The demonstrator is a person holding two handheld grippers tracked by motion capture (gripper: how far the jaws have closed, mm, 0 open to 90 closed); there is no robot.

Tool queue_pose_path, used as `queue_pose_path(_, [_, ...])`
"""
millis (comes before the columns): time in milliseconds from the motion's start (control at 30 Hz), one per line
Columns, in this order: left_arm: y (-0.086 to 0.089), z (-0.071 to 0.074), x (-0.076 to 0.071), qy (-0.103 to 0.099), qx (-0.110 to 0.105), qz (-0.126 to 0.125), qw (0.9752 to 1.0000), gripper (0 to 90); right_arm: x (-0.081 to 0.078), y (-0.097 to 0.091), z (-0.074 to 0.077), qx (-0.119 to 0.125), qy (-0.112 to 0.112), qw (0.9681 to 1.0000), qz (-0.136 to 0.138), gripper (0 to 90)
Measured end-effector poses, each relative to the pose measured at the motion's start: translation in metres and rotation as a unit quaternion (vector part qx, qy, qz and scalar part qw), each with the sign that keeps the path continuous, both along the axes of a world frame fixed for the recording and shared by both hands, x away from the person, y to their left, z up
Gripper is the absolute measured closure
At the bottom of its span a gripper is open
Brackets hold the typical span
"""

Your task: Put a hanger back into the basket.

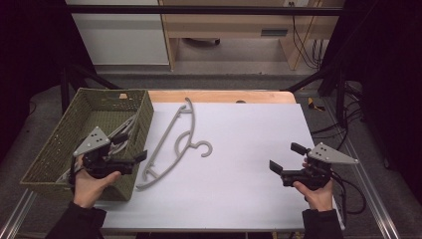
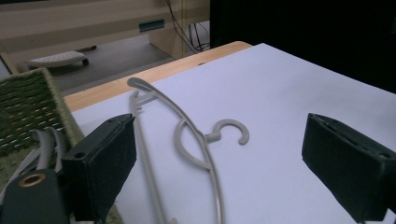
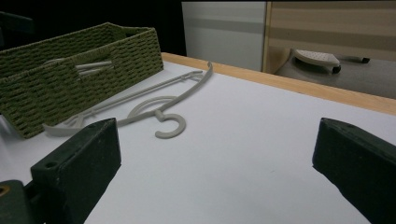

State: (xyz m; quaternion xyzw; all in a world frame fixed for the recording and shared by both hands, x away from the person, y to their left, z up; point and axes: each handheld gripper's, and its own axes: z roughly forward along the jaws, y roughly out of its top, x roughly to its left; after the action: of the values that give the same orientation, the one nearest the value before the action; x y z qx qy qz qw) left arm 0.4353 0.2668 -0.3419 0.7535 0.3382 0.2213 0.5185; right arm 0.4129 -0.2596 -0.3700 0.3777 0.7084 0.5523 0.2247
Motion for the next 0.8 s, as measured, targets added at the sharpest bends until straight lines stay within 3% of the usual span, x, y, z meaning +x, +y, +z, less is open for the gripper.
queue_pose_path(367, [-0.039, -0.016, 0.007, 0.006, 0.009, -0.018, 0.9998, 11.4, 0.000, 0.000, 0.000, 0.005, -0.002, 1.0000, -0.003, 1.3])
queue_pose_path(600, [-0.063, -0.031, 0.018, 0.028, 0.034, -0.027, 0.9986, 13.6, 0.000, 0.000, 0.000, 0.003, -0.001, 1.0000, -0.004, 1.2])
queue_pose_path(800, [-0.079, -0.048, 0.029, 0.056, 0.067, -0.030, 0.9958, 17.1, 0.000, -0.001, 0.000, 0.004, -0.002, 1.0000, -0.002, 1.2])
